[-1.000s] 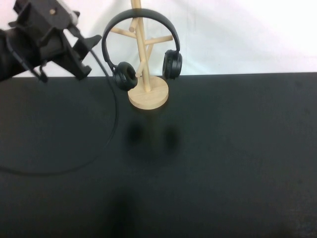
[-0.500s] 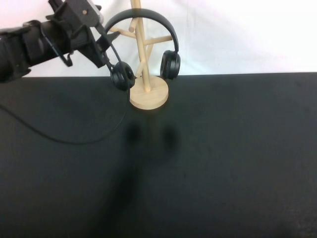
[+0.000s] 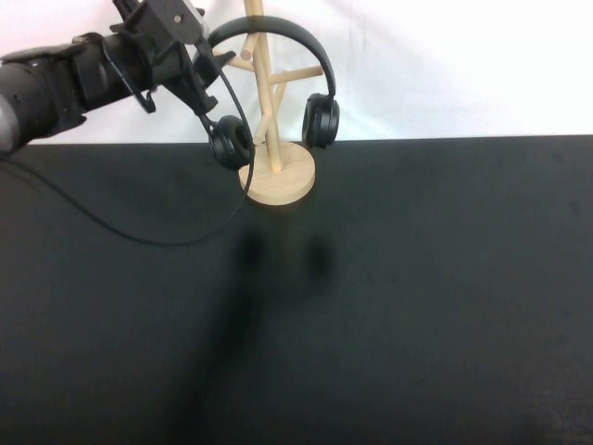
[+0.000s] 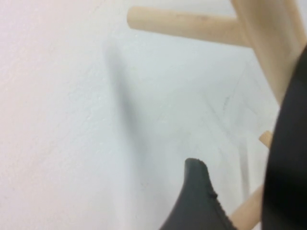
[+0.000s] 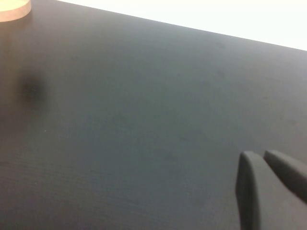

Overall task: Take out the headphones from the headphone stand
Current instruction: Pick up the headphones from the headphone stand, then place the headphones on the table

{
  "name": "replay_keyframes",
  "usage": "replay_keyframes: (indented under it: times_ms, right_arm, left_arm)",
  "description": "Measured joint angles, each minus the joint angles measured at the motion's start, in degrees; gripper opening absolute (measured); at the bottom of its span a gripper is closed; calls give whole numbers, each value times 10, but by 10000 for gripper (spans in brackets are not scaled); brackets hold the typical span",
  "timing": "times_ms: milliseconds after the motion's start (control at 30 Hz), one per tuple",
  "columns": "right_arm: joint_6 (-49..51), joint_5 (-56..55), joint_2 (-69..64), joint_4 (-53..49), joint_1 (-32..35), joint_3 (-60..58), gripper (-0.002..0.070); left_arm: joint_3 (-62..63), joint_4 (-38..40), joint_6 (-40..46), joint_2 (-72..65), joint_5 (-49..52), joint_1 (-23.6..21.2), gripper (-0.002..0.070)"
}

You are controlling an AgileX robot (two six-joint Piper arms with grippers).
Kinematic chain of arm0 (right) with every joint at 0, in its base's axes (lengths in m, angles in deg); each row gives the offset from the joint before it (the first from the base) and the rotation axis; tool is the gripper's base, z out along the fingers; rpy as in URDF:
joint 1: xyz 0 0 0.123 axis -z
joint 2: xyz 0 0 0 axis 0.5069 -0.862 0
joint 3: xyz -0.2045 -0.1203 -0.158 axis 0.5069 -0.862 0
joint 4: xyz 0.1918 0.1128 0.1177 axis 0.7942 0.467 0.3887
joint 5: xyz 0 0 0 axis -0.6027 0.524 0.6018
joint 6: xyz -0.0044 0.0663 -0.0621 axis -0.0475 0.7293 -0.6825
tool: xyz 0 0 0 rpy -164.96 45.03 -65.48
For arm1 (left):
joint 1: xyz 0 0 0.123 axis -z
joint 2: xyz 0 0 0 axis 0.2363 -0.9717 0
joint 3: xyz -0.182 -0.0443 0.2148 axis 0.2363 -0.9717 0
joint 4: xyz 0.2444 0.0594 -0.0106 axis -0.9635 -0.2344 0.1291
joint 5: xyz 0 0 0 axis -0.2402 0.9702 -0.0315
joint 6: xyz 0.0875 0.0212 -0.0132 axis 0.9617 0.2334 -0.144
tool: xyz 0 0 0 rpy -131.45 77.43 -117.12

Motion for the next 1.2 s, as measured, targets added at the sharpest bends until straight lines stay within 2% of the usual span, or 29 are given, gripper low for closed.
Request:
replay_keyframes:
  times_ms: [367, 467, 633, 767, 1000, 1200]
  right_arm:
    - [0, 0, 0, 0, 0, 0, -8]
    - [0, 0, 0, 0, 0, 0, -8]
    - [0, 0, 0, 0, 0, 0, -8]
    - [0, 0, 0, 0, 0, 0, -8]
    - [0, 0, 0, 0, 0, 0, -8]
    - [0, 0, 0, 0, 0, 0, -8]
  left_arm:
    - [31, 0, 0, -23, -13, 14, 403]
    - [31, 0, 0, -24, -24, 21, 324]
    - [31, 0, 0, -24, -46, 24, 139]
    - [31, 0, 1, -24, -57, 24, 50]
    - [31, 0, -10, -9, -54, 27, 45]
    - [31, -22, -105, 51, -70, 27, 45]
